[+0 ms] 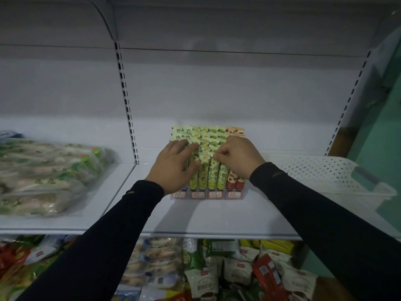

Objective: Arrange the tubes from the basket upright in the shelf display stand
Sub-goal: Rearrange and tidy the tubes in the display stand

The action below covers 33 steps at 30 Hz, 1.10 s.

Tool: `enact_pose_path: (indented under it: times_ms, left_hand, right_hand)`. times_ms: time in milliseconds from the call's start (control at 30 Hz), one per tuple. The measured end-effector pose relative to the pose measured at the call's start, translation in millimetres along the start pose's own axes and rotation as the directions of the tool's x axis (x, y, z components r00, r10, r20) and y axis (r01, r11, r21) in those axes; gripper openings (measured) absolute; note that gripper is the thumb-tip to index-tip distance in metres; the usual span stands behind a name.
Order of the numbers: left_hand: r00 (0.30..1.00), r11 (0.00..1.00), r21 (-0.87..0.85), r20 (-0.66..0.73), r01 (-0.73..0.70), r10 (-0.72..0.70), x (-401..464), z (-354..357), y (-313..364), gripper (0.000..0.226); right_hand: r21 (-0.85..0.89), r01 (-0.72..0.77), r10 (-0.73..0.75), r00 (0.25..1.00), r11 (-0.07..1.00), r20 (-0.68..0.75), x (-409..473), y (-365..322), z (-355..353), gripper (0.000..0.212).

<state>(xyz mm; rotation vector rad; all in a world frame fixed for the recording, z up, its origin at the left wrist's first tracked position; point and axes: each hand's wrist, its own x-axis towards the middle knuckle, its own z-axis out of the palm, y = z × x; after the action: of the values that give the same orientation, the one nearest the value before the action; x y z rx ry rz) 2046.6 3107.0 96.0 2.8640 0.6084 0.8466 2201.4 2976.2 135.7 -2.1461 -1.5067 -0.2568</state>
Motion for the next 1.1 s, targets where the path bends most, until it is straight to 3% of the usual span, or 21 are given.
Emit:
enact_pose_path:
  times_ms: [367, 633, 833, 1100]
  left_hand:
    - [1.000, 1.000, -0.016, 0.020, 0.020, -0.020, 0, -2, 3, 0.066]
    - [1.000, 1.000, 0.002, -0.001, 0.023, -0.023, -2, -5, 2, 0.081]
    - [1.000, 1.000, -0.006, -0.009, 0.021, -0.021, -1, -16, 8, 0.070]
    - [0.995, 0.995, 0.095, 0.098, -0.036, 0.027, 18, -20, 35, 0.076]
  right_hand:
    - [-0.023, -0.011, 0.011, 1.000, 1.000, -0.005, 1, 1, 1, 0.028]
    - [0.050, 0.020, -0.010, 0.983, 0.999, -0.181, 0, 3, -14, 0.023]
    - [0.114, 0.019, 0.015, 0.958, 0.993, -0.287, -10, 16, -38, 0.021]
    - [0.132, -0.030, 0.058, 0.975, 0.991, -0.213, -24, 45, -49, 0.020]
